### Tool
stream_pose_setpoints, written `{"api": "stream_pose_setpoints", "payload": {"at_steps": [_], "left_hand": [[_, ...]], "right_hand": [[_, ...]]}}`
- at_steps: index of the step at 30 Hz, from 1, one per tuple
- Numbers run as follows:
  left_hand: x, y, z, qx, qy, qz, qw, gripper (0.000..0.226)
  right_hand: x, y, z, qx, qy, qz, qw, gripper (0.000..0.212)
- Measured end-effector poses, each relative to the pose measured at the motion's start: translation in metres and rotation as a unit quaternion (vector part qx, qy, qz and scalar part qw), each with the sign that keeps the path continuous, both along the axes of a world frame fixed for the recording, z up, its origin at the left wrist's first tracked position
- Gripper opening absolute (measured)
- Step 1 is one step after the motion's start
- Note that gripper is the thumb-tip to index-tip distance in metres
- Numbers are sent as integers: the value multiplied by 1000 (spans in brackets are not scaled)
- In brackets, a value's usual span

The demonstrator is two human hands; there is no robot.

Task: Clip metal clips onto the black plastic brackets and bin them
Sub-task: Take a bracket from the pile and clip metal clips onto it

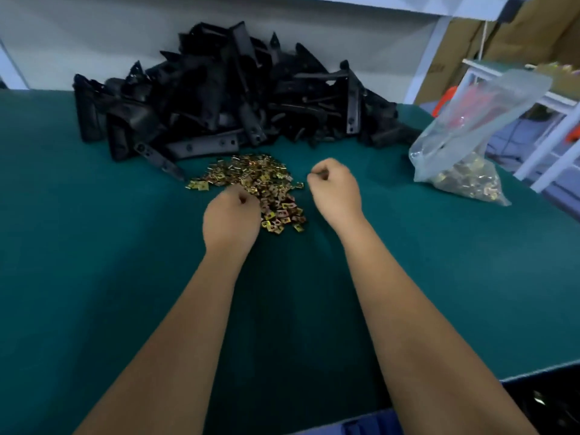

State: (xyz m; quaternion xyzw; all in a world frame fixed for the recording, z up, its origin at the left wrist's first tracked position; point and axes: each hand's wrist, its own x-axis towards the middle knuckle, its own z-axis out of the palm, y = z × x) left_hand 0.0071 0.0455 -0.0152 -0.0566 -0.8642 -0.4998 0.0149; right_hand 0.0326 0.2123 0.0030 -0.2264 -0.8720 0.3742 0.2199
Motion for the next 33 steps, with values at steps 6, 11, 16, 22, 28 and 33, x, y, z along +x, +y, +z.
{"api": "stream_pose_setpoints", "payload": {"at_steps": [6, 11, 16, 22, 28, 33], "left_hand": [[-9, 6, -3, -79, 23, 7, 997, 18], [-18, 6, -1, -35, 11, 7, 999, 19], [-22, 1, -2, 30, -15, 13, 999, 18], [-22, -1, -1, 75, -39, 6, 996, 22], [-19, -2, -1, 98, -45, -16, 994, 23], [-15, -4, 0, 88, -46, -41, 994, 22]], "right_hand": [[-54, 12, 3, -27, 0, -4, 1000, 30], [-98, -12, 23, -172, 31, 114, 978, 43], [-116, -21, 26, -221, -34, 107, 969, 40], [-82, -10, 15, -296, 169, -79, 937, 18], [-31, -16, 12, -281, 311, -187, 888, 21], [-3, -43, 10, -299, 423, -250, 818, 23]]}}
